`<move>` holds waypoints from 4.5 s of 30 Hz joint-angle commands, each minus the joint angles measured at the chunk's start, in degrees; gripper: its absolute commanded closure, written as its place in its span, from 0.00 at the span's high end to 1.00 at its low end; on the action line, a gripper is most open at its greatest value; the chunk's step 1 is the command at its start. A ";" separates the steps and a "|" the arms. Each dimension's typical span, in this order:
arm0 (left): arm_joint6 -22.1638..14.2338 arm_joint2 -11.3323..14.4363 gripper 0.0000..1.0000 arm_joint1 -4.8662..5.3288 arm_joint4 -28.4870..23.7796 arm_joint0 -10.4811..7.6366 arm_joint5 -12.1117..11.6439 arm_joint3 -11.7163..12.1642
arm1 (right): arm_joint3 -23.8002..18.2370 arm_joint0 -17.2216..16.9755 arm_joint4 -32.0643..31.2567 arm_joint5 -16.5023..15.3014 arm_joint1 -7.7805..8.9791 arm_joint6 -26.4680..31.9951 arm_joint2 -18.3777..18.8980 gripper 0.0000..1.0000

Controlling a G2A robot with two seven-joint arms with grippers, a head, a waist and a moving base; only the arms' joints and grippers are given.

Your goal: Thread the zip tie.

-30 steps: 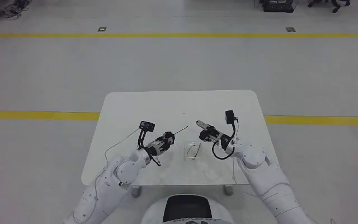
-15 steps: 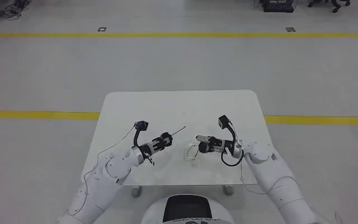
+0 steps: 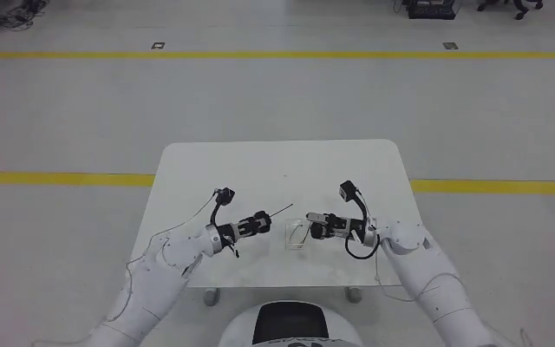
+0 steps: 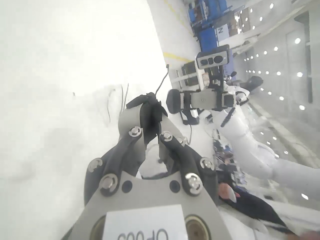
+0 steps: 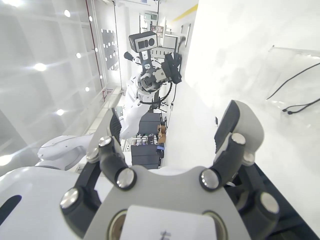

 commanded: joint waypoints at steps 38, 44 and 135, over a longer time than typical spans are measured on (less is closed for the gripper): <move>-8.14 6.29 0.00 -0.14 -11.09 -3.39 -0.77 0.90 | 7.11 6.80 7.96 -0.01 2.40 16.05 -3.19 1.00; -8.14 6.29 0.00 -0.14 -11.09 -3.39 -0.77 0.90 | 7.11 6.80 7.96 -0.01 2.40 16.05 -3.19 1.00; -19.04 5.72 0.00 2.53 -16.75 -3.34 -1.68 3.97 | 13.65 15.66 13.87 -0.01 3.25 16.05 -18.46 0.24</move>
